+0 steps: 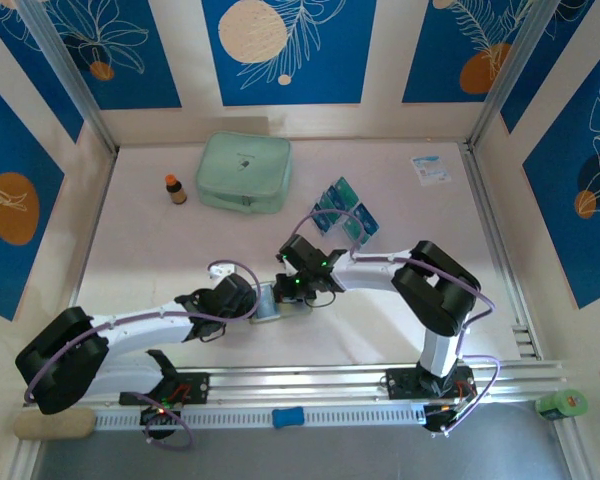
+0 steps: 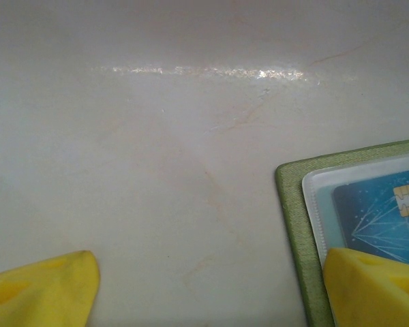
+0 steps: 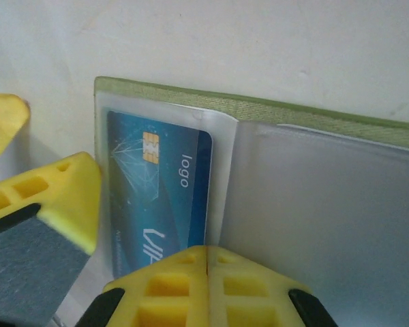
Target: Put the credit cards into the card holder
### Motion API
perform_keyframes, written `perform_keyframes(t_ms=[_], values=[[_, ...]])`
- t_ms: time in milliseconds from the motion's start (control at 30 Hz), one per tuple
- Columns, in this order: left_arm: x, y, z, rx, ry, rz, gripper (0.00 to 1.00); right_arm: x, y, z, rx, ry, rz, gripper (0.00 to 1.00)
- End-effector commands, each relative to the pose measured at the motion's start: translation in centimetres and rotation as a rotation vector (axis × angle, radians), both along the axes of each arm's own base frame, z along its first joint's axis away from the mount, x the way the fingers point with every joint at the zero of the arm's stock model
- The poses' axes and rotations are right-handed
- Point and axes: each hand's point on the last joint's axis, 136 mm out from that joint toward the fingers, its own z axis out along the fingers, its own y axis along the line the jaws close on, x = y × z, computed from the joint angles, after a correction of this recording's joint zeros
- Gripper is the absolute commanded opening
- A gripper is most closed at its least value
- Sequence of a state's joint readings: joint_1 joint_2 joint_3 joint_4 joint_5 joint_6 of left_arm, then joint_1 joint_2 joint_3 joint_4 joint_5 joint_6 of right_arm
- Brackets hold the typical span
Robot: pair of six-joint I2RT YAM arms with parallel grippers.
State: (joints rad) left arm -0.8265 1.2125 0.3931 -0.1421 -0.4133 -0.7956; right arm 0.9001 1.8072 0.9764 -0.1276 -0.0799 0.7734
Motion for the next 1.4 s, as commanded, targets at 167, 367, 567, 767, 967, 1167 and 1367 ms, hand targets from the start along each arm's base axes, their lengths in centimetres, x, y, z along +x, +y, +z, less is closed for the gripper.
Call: perform_keyframes(t_ms=[167,367,567,767,967,1167,1367], values=[[-0.1,0.7,-0.4,0.011,0.000,0.011,0.86,-1.3,1.5,-0.3,-0.021,0.022,0.067,0.03],[-0.1,0.6,-0.3,0.009,-0.004,0.009,0.86,-1.3,1.3,0.3,-0.021,0.012,0.066,0.02],[-0.1,0.6,-0.2,0.007,-0.007,0.009,0.86,-0.5,0.1,2.7,0.002,-0.031,0.036,0.05],[0.0,0.6,0.2,0.003,-0.014,0.011,0.86,0.5,-3.3,4.4,-0.058,-0.100,-0.020,0.18],[0.2,0.5,0.6,0.002,-0.024,0.008,0.86,1.7,-8.7,4.0,-0.216,-0.157,-0.122,0.46],[0.2,0.4,0.8,0.001,-0.025,0.005,0.86,1.8,-10.5,2.3,-0.261,-0.125,-0.159,0.50],[0.3,0.3,0.9,0.002,-0.026,0.001,0.86,2.1,-9.3,1.0,-0.247,-0.100,-0.153,0.47]])
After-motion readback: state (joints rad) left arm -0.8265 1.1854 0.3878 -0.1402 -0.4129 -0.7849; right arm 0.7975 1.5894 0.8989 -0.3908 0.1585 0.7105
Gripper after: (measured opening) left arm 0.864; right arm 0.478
